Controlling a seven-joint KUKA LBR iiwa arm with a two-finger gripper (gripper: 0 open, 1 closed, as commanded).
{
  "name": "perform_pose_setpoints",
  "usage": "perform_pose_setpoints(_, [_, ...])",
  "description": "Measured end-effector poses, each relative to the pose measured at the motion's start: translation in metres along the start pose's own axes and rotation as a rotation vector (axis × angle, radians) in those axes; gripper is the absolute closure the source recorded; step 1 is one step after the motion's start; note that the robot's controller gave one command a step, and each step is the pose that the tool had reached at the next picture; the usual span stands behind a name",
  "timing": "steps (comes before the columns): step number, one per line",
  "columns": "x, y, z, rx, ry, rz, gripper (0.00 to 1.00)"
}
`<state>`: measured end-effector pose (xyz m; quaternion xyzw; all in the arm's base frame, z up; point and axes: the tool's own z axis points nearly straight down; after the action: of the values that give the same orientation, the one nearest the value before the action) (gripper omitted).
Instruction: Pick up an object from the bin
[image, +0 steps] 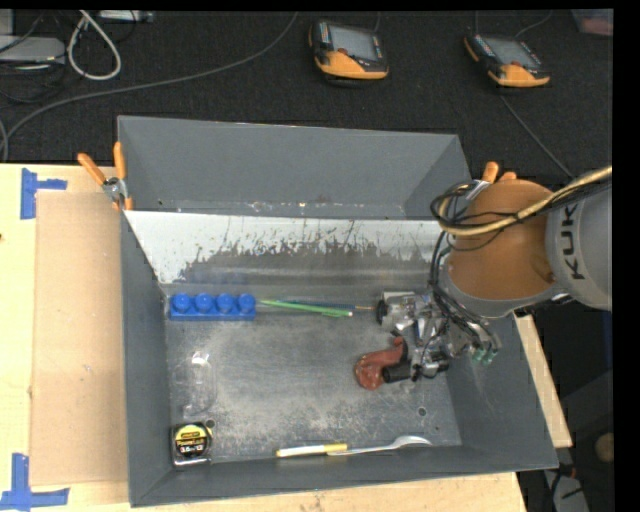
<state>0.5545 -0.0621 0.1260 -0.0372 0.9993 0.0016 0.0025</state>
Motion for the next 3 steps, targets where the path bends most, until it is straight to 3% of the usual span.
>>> perform_pose_setpoints(1, [-0.011, -0.026, 0.024, 0.001, 0.007, -0.021, 0.0])
perform_pose_setpoints(2, [-0.009, -0.032, 0.057, 0.001, -0.004, 0.011, 0.0])
perform_pose_setpoints(3, [-0.013, -0.034, 0.055, 0.001, -0.001, -0.058, 1.0])
